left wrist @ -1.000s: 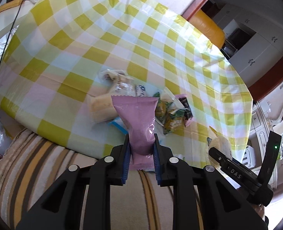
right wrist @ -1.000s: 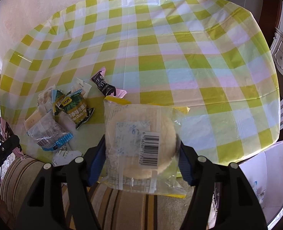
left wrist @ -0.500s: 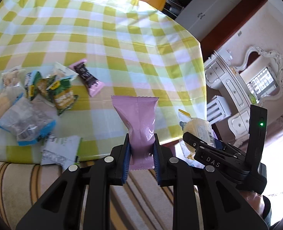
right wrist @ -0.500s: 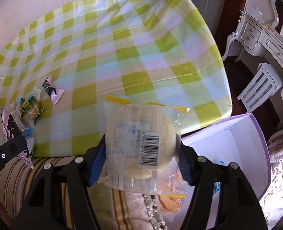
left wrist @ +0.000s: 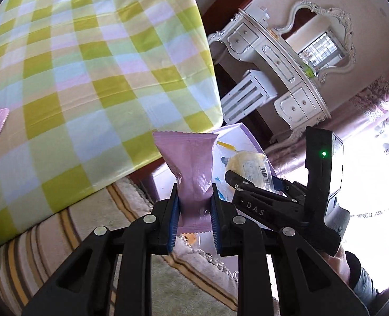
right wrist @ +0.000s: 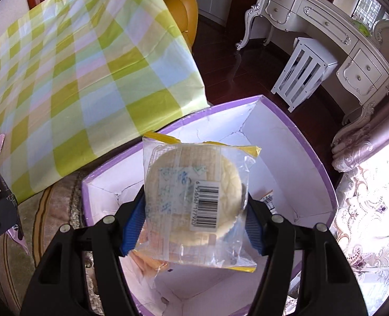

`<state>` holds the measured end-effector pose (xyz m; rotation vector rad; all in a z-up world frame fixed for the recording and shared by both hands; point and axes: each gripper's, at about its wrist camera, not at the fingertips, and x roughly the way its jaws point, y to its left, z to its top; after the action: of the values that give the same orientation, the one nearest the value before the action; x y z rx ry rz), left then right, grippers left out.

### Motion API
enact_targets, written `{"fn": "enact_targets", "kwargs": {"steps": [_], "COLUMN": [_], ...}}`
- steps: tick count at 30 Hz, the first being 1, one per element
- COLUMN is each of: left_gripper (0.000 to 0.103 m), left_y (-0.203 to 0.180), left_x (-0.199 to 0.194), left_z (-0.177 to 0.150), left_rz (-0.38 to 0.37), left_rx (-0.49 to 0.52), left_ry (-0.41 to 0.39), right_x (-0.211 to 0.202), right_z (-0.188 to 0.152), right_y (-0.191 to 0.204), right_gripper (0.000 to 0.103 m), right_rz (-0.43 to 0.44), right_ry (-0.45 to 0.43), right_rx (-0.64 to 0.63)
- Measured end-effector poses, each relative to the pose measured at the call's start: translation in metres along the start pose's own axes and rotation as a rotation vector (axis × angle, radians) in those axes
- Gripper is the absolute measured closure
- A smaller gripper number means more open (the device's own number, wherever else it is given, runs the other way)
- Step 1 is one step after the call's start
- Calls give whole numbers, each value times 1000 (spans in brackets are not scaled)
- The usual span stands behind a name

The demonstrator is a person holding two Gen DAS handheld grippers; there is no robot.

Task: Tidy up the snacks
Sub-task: 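Carry both held snacks into the white box and open both grippers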

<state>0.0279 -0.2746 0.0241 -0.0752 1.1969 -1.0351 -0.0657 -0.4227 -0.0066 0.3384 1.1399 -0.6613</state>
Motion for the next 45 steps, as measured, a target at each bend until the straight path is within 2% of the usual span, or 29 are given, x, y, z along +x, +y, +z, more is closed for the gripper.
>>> {"fn": "enact_targets", "kwargs": {"steps": [10,19,22,23,24,25,26,27,30,33,45], "left_gripper": [82,82,75,68,58,54,44,40,34,33,25], "left_y": [-33,-39,-39,-38,-37,-37,-36,-36,-35,-34,-15], "left_x": [45,58,60,60,59,57,56,54,49,41,-18], "left_z": [-2,-5,-4,-4,-4,-4,-4,-3,-2,-2,9], "left_rz": [-35,-34,-35,-37,-38,-36,-35,-36,-35,-14,78], "left_rx": [89,116,110,105,101,97,94,92,88,91,90], "left_ry": [111,148,156,156,151,145,138,132,118,93,-79], "right_x": [16,25,26,24,23,22,20,18,14,10,-22], "right_z": [-7,-11,-9,-9,-8,-7,-6,-5,-3,-1,9], "right_y": [-30,-35,-36,-36,-36,-36,-36,-36,-35,-30,7], "right_gripper": [37,37,35,33,30,27,26,26,26,26,26], "right_rz": [-56,-62,-68,-69,-74,-78,-82,-83,-77,-66,4], "right_ry": [35,65,67,62,54,46,38,32,20,11,-57], "right_rx": [62,81,90,90,89,86,85,86,91,90,41]}}
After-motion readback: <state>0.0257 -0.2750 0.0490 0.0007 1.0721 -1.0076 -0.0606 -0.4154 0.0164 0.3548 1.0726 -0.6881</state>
